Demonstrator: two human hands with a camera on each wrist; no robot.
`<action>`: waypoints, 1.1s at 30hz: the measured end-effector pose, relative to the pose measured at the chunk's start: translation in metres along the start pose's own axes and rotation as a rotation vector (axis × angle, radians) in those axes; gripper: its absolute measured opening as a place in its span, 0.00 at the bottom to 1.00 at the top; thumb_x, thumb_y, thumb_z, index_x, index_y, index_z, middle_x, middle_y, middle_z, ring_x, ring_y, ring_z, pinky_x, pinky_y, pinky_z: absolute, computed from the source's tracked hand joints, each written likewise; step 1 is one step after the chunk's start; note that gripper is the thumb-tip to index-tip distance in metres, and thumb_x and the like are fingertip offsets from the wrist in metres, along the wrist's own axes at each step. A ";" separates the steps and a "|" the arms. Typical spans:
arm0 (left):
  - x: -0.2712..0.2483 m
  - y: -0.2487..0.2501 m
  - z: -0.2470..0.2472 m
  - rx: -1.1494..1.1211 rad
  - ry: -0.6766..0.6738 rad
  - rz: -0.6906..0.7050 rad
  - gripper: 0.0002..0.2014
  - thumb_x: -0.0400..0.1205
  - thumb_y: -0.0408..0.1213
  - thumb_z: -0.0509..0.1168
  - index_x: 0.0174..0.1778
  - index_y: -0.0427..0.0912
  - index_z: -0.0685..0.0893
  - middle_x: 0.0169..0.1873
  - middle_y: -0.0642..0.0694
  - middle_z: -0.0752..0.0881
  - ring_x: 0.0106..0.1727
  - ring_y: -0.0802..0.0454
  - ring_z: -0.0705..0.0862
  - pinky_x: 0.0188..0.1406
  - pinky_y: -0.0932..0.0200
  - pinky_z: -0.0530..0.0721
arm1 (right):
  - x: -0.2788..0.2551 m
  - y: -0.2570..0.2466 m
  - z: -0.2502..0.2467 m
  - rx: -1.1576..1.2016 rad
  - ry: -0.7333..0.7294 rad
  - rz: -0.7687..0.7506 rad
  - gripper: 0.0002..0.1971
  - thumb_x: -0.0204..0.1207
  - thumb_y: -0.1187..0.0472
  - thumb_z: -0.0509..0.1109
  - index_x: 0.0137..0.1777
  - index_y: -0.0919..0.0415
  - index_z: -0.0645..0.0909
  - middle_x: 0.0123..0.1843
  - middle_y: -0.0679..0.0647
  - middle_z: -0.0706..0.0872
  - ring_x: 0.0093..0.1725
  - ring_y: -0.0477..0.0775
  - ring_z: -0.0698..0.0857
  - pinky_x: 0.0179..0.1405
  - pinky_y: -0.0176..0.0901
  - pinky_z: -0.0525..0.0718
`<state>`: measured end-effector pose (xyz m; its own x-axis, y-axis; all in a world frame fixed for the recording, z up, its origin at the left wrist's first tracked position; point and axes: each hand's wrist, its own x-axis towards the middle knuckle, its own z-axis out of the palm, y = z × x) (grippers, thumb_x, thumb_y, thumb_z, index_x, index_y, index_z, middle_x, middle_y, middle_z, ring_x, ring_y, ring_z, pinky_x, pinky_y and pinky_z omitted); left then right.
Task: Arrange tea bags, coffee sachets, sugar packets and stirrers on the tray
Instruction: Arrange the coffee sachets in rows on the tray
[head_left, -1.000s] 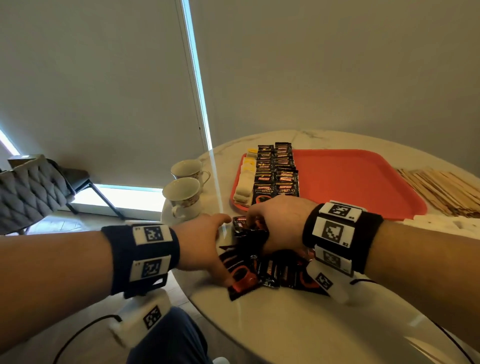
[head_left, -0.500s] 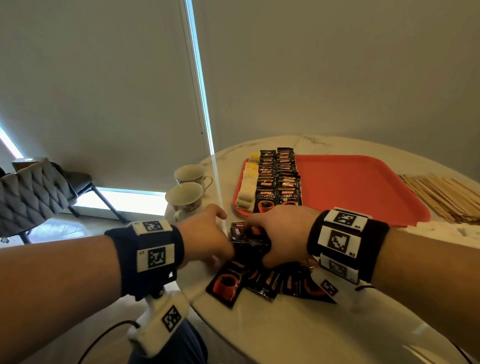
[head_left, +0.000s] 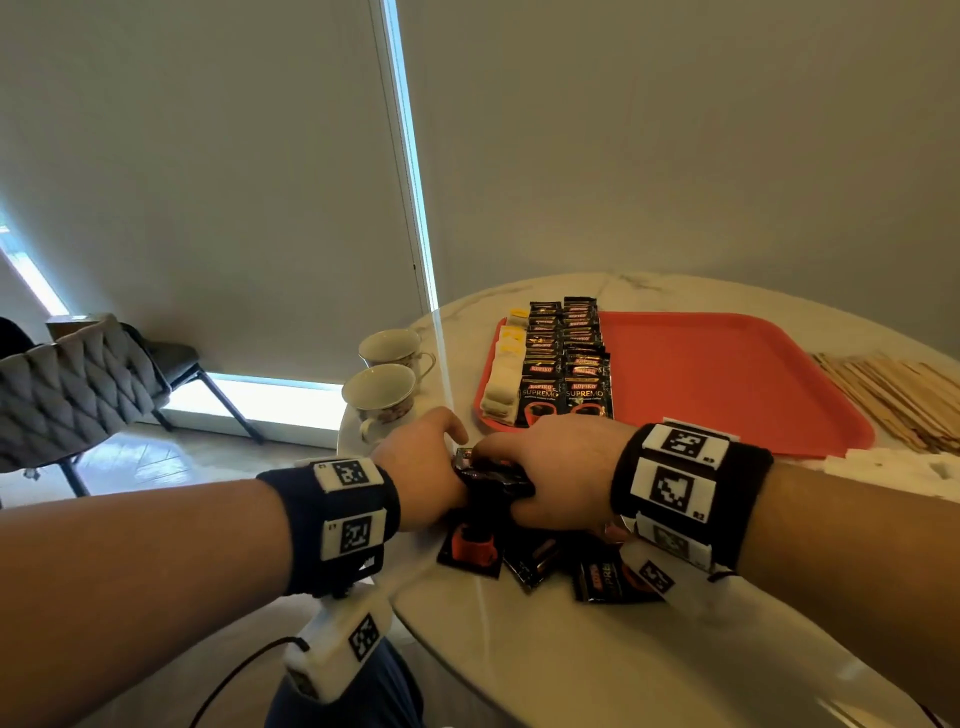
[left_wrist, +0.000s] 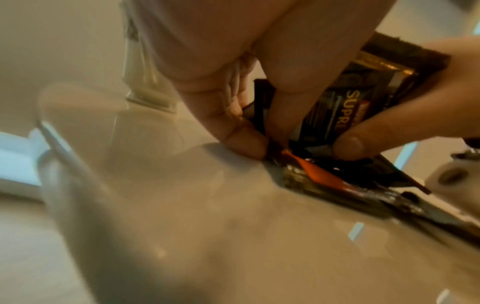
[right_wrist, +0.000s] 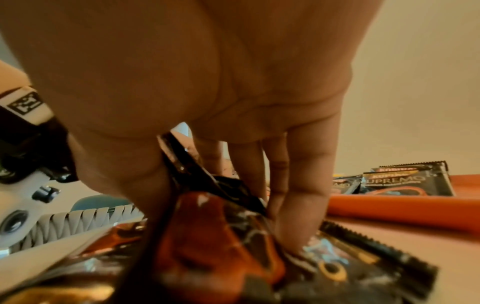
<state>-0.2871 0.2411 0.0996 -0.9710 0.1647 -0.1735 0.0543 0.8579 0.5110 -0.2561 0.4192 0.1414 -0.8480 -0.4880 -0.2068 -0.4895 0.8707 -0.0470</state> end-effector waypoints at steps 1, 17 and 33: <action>0.000 0.000 0.001 -0.051 0.010 -0.006 0.23 0.73 0.38 0.80 0.58 0.57 0.76 0.44 0.45 0.90 0.43 0.47 0.90 0.46 0.50 0.92 | 0.000 0.001 0.000 0.028 0.002 -0.002 0.29 0.79 0.41 0.69 0.80 0.37 0.68 0.53 0.45 0.85 0.50 0.51 0.85 0.54 0.50 0.88; 0.012 0.030 -0.004 -0.664 -0.072 -0.152 0.22 0.80 0.17 0.64 0.65 0.42 0.85 0.57 0.35 0.88 0.58 0.33 0.90 0.58 0.39 0.93 | 0.005 0.039 0.002 0.398 0.208 0.097 0.18 0.79 0.52 0.71 0.68 0.38 0.80 0.57 0.42 0.87 0.57 0.48 0.86 0.55 0.45 0.85; 0.043 0.089 -0.002 -0.763 0.145 0.185 0.15 0.90 0.58 0.60 0.64 0.59 0.88 0.65 0.50 0.90 0.63 0.50 0.90 0.66 0.42 0.89 | 0.010 0.102 -0.004 1.611 0.342 0.041 0.18 0.81 0.69 0.71 0.70 0.59 0.83 0.59 0.65 0.92 0.56 0.66 0.92 0.50 0.57 0.92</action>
<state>-0.3248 0.3234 0.1387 -0.9853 0.1620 0.0543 0.0934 0.2445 0.9652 -0.3157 0.5029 0.1382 -0.9639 -0.2644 -0.0320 0.0497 -0.0605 -0.9969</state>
